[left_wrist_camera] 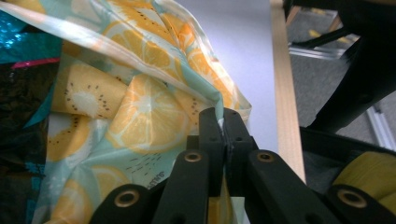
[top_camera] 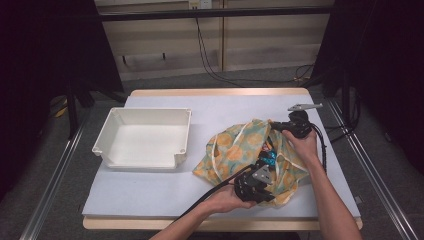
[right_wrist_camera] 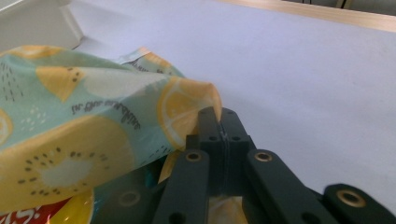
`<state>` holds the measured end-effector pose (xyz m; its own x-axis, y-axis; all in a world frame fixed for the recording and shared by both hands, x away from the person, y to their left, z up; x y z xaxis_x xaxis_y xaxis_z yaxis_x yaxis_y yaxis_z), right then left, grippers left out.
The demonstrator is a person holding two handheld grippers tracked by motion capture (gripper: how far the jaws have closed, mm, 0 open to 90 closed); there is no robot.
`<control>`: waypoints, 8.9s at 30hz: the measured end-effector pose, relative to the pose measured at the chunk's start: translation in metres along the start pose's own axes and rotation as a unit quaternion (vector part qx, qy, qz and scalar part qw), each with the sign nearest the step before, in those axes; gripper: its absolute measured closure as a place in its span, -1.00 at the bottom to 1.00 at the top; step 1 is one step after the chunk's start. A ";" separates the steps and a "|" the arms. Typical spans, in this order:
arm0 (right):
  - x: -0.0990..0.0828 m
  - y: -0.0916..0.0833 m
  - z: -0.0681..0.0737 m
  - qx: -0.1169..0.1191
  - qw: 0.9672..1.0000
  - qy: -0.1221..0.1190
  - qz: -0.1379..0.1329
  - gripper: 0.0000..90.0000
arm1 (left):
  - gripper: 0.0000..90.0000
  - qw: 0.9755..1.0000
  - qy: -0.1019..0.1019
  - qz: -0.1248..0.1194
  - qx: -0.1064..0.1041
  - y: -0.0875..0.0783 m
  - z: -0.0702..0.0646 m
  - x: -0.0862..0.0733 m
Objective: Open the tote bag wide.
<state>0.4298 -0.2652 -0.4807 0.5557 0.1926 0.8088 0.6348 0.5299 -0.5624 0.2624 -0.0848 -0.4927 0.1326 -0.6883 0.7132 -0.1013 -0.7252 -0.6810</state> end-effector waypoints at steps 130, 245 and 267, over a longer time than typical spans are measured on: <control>-0.061 -0.083 0.021 -0.002 1.000 -0.017 0.005 0.98 | 1.00 0.987 0.087 -0.130 0.028 -0.082 -0.004 0.040; -0.033 -0.097 0.146 0.179 0.979 -0.091 -0.044 0.22 | 1.00 0.974 -0.033 -0.199 0.100 -0.101 0.079 0.074; -0.059 -0.080 0.151 0.191 0.976 -0.099 -0.018 0.99 | 1.00 0.963 -0.021 -0.246 0.103 -0.139 0.075 0.108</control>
<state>0.2646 -0.1943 -0.4575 0.3983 0.3039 0.8654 0.3843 0.8014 -0.4583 0.3650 -0.0570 -0.3340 0.1545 -0.2568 0.9541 0.1812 -0.9419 -0.2828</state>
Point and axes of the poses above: each handheld gripper's, and its own axes: y roughly forward along the jaws, x roughly out of its top, z roughly to its left, the point moved 4 cm from there along y, roughly forward along the jaws, and after that the axes turned 1 degree about -y, right-handed, at the moved point
